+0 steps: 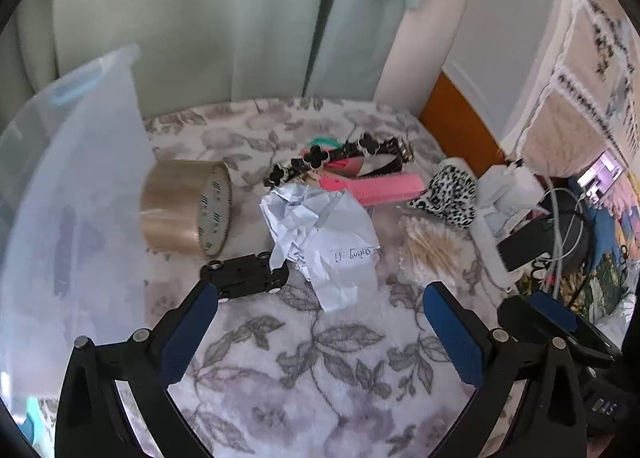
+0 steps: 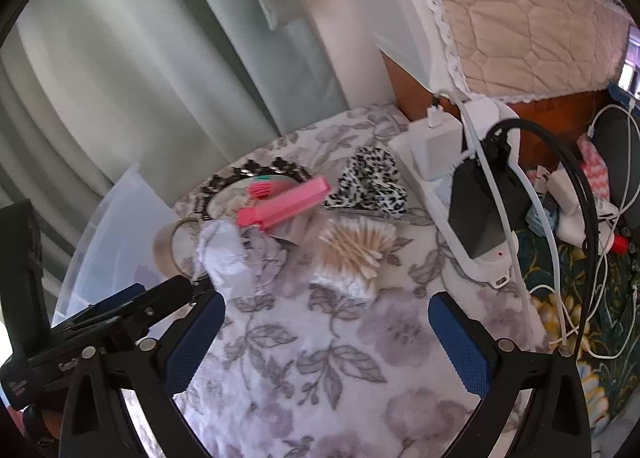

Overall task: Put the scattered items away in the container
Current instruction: 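Move both grippers back toward the crumpled paper and cotton swab bag, then grasp the crumpled paper with the left gripper while the right grasps the cotton swab bag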

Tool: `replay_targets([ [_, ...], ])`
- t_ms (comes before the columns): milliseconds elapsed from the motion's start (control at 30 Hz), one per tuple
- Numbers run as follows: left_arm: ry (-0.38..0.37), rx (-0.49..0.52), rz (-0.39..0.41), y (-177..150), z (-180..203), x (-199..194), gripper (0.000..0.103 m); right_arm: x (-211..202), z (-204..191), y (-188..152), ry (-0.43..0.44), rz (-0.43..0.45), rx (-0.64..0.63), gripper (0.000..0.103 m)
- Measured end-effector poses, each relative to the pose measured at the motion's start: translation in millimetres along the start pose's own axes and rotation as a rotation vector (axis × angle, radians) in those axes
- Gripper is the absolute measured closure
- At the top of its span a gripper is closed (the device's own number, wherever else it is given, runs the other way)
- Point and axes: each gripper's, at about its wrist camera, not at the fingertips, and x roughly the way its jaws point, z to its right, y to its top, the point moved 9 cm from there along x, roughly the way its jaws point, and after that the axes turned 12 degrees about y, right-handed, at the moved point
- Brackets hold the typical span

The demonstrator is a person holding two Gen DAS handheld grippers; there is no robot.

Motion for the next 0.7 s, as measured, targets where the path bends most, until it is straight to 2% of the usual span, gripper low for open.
replay_targets([
  [400,-0.018,-0.020,-0.072,15,10,51,0.002,44,13,0,-0.011,-0.068,0.023,0.016],
  [700,-0.040,-0.034,-0.105,18,12,75,0.010,76,25,3,-0.044,-0.118,0.045,0.023],
])
